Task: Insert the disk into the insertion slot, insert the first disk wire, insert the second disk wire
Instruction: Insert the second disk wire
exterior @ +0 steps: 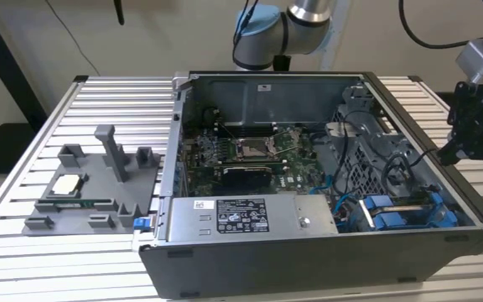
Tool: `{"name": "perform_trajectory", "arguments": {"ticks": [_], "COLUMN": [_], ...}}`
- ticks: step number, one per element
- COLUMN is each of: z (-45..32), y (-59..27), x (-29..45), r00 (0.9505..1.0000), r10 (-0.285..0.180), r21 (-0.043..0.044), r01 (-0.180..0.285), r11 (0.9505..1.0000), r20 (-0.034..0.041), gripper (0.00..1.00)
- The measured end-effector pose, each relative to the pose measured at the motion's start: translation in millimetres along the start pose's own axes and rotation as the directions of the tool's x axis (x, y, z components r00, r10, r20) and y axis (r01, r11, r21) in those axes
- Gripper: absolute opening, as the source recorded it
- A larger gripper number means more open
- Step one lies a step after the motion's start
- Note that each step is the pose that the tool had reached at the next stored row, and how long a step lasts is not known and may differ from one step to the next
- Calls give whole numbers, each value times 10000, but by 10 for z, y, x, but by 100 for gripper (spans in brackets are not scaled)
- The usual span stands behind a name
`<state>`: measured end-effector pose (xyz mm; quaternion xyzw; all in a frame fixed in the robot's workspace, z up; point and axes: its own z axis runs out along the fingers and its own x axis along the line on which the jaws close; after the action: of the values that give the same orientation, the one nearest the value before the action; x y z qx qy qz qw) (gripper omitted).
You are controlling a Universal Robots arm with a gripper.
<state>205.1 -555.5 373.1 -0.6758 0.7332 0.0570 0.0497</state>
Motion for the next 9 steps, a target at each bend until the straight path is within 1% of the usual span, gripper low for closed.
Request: {"name": "perform_trajectory", "arguments": {"ticks": [6, 9], "z": [-62, -99], "y": [110, 169], "x": [8, 17], "r00": [10000, 10000], "r10": [1, -3], "r21": [3, 21], "r01": [-1, 3], "r11": [10000, 10000], "r20": [1, 1], "gripper": [16, 16]}}
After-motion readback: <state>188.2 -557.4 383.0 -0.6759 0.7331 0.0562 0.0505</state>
